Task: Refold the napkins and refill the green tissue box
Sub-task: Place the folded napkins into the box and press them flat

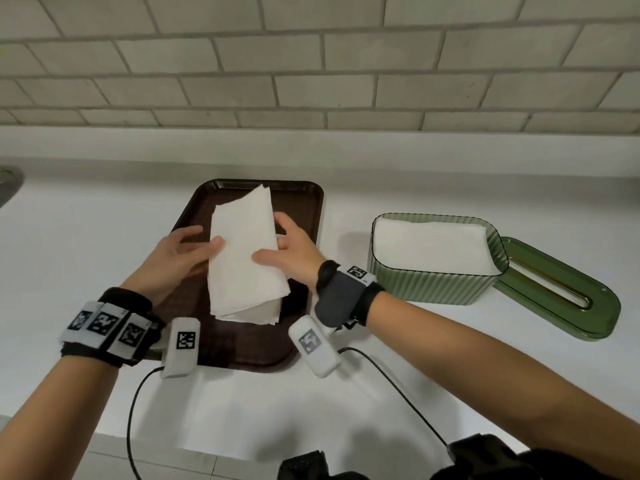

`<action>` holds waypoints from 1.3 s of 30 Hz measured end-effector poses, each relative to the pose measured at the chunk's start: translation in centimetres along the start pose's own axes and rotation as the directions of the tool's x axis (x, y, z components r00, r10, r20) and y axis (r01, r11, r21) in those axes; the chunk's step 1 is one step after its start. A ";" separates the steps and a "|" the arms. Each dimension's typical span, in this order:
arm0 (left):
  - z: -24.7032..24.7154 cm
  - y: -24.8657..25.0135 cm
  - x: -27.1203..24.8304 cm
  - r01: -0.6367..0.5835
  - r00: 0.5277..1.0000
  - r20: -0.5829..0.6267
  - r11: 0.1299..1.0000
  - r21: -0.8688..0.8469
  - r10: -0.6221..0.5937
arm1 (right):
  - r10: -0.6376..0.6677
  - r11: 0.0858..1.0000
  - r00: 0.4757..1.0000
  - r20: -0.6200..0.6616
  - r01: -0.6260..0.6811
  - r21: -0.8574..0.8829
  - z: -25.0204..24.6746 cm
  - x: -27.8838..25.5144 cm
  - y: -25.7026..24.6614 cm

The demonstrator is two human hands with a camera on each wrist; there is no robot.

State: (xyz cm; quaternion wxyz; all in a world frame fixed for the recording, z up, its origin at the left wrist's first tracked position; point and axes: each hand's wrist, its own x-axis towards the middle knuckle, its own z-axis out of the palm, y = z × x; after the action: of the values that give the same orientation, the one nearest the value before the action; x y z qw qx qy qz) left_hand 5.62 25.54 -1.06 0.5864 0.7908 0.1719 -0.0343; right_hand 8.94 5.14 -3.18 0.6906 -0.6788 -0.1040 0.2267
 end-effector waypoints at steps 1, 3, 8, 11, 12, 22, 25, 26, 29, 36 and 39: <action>0.0 0.8 -0.6 0.017 0.996 0.085 0.987 -0.161 -0.003 | -0.020 0.999 1.000 0.017 0.019 0.043 -0.6 -0.7 -0.6; 0.8 2.4 -1.8 0.115 0.961 0.275 0.935 -0.335 -0.019 | -0.060 0.995 0.997 0.050 0.056 0.085 -1.8 -1.9 -1.5; 5.6 4.7 -3.1 0.177 0.930 0.366 0.878 -0.444 -0.002 | -0.092 0.991 0.993 0.080 0.098 -0.088 -3.3 -3.6 -1.7; 8.3 5.7 -3.3 0.080 0.946 0.320 0.923 -0.375 0.048 | -0.098 0.982 0.994 0.055 0.105 -0.159 -3.9 -4.4 -1.1; 9.0 5.9 -3.3 0.062 0.949 0.309 0.926 -0.371 0.060 | -0.109 0.977 0.993 0.045 0.115 -0.179 -4.4 -4.9 -1.2; 11.8 6.5 -4.4 -0.096 0.929 0.298 0.922 -0.375 0.218 | -0.292 0.939 0.894 -0.341 0.200 -0.279 -14.0 -14.5 -2.6; 13.0 5.8 -4.9 -0.151 0.876 0.420 0.962 -0.229 0.238 | -0.250 0.965 0.877 -0.411 0.191 -0.179 -15.9 -17.3 -2.2; 13.6 5.6 -5.2 -0.150 0.851 0.472 0.968 -0.203 0.231 | -0.230 0.970 0.885 -0.405 0.177 -0.164 -16.3 -17.9 -1.8; 16.0 4.4 -6.2 -0.052 0.782 0.599 0.976 -0.212 0.172 | -0.146 0.986 0.914 -0.379 0.105 -0.129 -16.9 -19.1 -0.2; 18.9 2.8 -6.8 0.178 0.729 0.683 0.948 -0.263 0.053 | 0.037 0.993 0.933 -0.357 0.007 0.120 -17.7 -20.0 2.9; 19.5 3.0 -7.1 0.188 0.703 0.708 0.943 -0.275 0.066 | 0.064 0.996 0.970 -0.236 -0.049 0.068 -18.1 -20.2 3.0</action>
State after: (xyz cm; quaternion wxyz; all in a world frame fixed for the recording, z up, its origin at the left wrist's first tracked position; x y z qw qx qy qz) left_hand 2.76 4.84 -2.49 0.7281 0.6020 -0.0367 -0.3257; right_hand -1.11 -20.24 -3.82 0.7121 -0.6820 0.0058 0.1666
